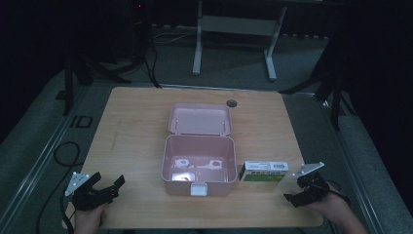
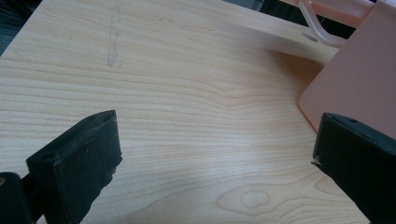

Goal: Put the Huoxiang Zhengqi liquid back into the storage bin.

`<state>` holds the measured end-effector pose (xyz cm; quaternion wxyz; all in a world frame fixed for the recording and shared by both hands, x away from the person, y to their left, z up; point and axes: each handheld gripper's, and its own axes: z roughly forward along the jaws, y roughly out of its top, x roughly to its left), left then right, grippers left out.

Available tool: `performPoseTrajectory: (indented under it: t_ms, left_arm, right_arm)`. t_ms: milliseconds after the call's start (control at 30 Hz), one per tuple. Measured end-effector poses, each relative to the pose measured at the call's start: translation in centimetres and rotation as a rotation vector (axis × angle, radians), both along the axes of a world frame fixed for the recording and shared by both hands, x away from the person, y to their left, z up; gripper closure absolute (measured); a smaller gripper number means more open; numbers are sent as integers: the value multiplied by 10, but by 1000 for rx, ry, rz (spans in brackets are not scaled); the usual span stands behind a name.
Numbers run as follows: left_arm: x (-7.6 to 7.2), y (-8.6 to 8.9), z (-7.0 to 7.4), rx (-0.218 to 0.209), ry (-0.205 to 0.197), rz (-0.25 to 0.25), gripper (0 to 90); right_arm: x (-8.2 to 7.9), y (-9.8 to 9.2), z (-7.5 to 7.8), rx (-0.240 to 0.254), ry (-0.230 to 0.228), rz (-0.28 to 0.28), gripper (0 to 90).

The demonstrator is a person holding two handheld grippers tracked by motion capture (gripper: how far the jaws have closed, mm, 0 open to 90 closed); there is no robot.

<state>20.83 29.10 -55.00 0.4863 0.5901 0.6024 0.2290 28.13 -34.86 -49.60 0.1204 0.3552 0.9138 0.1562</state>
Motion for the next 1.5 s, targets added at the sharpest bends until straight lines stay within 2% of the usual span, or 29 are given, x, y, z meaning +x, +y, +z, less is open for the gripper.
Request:
performPoseTrajectory:
  t_ms: [100,133,267,367,467,633,700,767,800,933,1067,1233,1367,1500]
  left_arm:
    - [-1,0,0,0,0,0,12]
    - [-1,0,0,0,0,0,12]
    - [-1,1,1,-4,-3,1,12]
    - [0,1,0,-3,-2,-3,12]
    - [-1,1,1,-4,-6,-4,12]
    - [-2,2,2,-8,-8,0,12]
    - [0,2,1,-9,-6,2,12]
    - [0,2,1,-8,-5,0,12]
    - [0,1,1,-8,-5,-1,12]
    - [-1,1,2,-6,-7,-5,12]
    - [-1,3,2,-33,-8,1,12]
    - [-1,6,2,-54,-7,12,12]
    - [-1,6,2,-53,-7,10,12]
    - [-1,6,2,-52,-7,11,12]
  right_arm:
    - [5,7,7,-58,40,148,133]
    - [5,7,7,-58,40,148,133]
    - [10,14,11,-167,109,323,134]
    - [9,17,10,-209,152,405,136]
    - [8,23,10,-230,183,441,137]
    - [4,34,17,-214,192,481,147]
    - [2,39,19,-213,209,497,155]
    - [-1,44,21,-213,221,523,178]
    - [-2,46,23,-199,233,543,213]
    - [-4,58,30,-174,239,586,226]
    - [-6,73,36,-183,242,638,223]
    - [-4,95,47,-182,231,697,216]
    - [-1,112,61,-185,205,732,198]
    - [8,125,76,-231,159,748,157]
